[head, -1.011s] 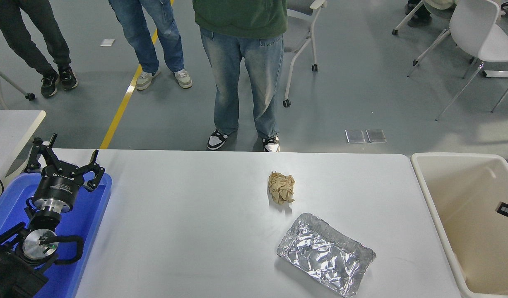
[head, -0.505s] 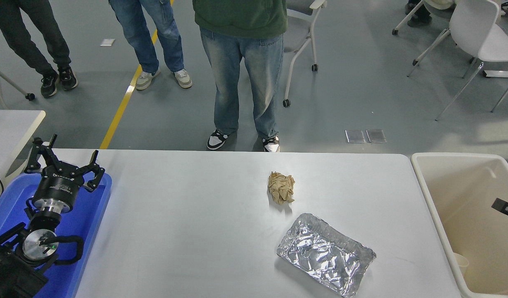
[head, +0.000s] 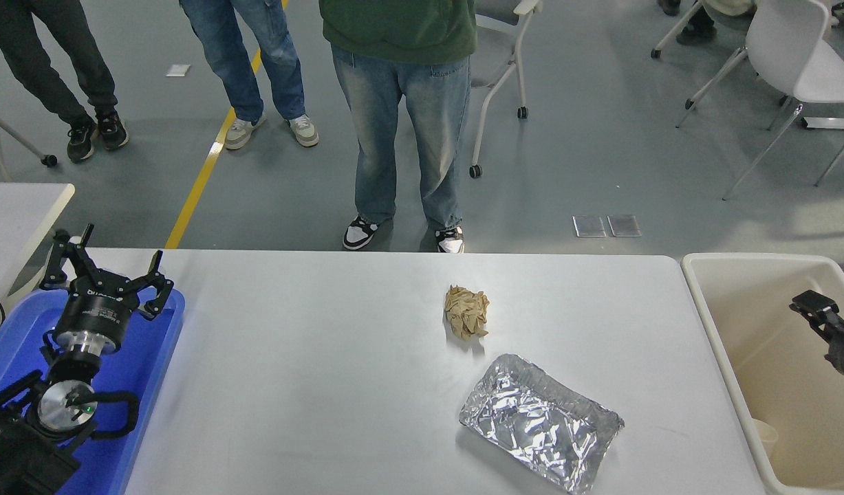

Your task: Clean the table surface

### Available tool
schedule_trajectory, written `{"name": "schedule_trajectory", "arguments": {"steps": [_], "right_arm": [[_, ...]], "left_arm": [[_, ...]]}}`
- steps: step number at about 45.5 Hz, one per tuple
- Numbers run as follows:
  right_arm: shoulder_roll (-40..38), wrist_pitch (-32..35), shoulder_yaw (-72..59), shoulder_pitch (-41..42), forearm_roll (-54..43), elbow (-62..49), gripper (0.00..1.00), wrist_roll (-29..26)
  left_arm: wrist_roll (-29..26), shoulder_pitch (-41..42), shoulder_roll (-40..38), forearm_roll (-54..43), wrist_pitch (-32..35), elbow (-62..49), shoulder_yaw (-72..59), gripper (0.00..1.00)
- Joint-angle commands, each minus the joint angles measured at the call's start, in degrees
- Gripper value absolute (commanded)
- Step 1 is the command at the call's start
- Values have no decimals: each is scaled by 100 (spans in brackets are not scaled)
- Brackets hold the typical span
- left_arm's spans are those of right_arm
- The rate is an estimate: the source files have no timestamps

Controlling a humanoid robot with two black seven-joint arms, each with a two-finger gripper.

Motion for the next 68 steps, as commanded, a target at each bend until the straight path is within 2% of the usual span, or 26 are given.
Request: {"name": "schedule_trajectory", "arguments": {"steps": [1, 7, 13, 23, 32, 45, 68], "right_arm": [[-96, 13, 2110, -693, 206, 1184, 100, -9], [26, 92, 2110, -781, 1155, 1500, 100, 0], [193, 83, 2225, -921, 1622, 1931, 100, 122], [887, 92, 2813, -1326, 1613, 2239, 100, 606], [1468, 145, 2814, -1510, 1499, 2221, 100, 1168], [1793, 127, 2805, -1422, 1490, 1791, 100, 1871], [1846, 92, 2612, -1299, 1499, 1685, 100, 1933]], "left_arm": [[0, 0, 8, 0, 1, 4, 0, 100], [0, 0, 8, 0, 1, -4, 0, 100], [0, 0, -1, 0, 1, 4, 0, 100], [9, 0, 8, 0, -8, 4, 0, 100], [9, -9, 8, 9, -8, -4, 0, 100], [9, -9, 8, 9, -8, -4, 0, 100], [9, -18, 8, 9, -8, -4, 0, 100]]}}
